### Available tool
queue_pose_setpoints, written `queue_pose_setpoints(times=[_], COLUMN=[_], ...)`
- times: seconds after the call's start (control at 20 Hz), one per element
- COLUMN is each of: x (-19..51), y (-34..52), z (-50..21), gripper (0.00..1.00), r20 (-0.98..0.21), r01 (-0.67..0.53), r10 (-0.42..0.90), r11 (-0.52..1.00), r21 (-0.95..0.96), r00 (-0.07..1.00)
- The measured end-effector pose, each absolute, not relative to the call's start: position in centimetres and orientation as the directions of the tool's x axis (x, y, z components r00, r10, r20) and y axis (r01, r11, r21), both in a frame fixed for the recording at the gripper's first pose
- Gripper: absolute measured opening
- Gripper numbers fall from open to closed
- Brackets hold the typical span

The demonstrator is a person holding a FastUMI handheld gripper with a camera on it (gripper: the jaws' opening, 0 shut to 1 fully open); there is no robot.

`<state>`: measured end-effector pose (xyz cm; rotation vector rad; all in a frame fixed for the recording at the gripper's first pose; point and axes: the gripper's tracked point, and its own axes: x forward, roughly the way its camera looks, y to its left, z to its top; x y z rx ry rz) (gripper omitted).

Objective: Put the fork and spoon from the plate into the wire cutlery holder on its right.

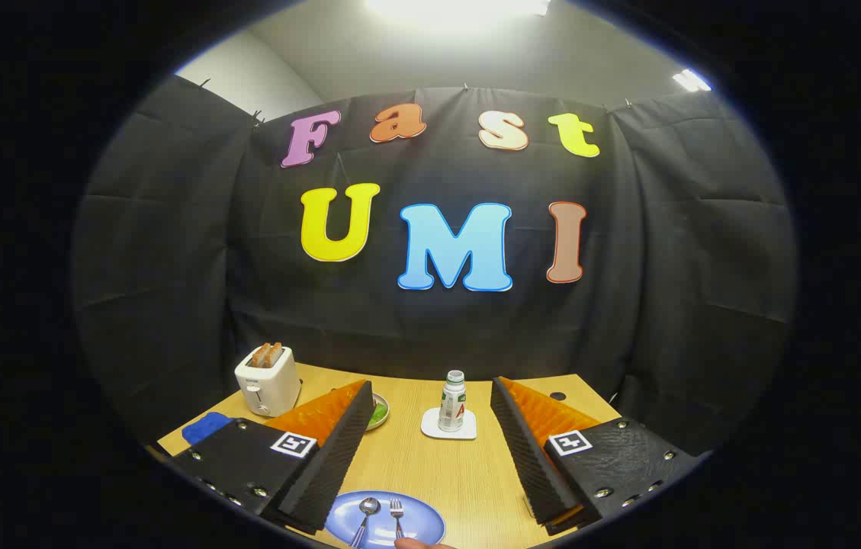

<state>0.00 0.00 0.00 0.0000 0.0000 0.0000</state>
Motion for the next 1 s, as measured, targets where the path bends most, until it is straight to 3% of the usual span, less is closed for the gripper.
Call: queue_pose_setpoints(times=[1.0], x=[0.9], y=[1.0], z=[-3.0], gripper=[0.95], r20=[-0.077], r01=[-0.031], r10=[0.027], r11=[0.999], r21=[-0.045], r00=[0.997])
